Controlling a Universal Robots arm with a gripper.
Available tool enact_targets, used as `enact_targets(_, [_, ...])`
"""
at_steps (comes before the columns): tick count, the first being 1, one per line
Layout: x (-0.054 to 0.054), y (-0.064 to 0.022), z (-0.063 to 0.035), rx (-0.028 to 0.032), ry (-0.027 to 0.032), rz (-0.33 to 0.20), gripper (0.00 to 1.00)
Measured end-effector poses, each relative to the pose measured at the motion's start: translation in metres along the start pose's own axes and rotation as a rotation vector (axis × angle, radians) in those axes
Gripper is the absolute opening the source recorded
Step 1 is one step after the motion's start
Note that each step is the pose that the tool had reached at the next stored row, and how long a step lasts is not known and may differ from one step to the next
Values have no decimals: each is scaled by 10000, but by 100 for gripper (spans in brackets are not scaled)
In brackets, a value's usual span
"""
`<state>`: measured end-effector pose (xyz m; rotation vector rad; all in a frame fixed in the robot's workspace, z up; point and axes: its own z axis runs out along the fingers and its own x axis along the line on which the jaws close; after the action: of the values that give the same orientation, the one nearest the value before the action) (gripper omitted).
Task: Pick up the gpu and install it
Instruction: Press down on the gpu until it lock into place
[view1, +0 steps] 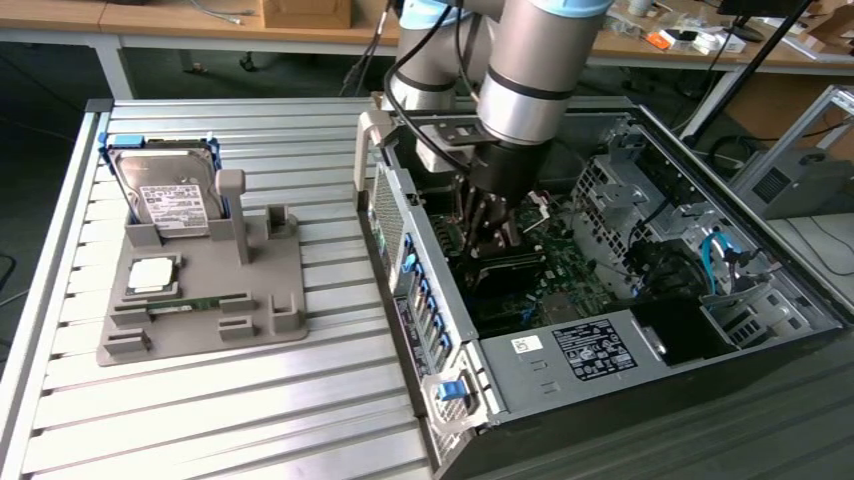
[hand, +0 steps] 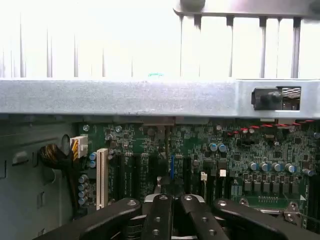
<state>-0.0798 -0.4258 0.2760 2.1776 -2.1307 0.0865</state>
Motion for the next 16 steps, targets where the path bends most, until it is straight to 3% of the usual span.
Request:
enact_targets(8, [-5,32,43,3,0,-1,11])
enact_targets(16, [22,116,57,1,-5,0,11])
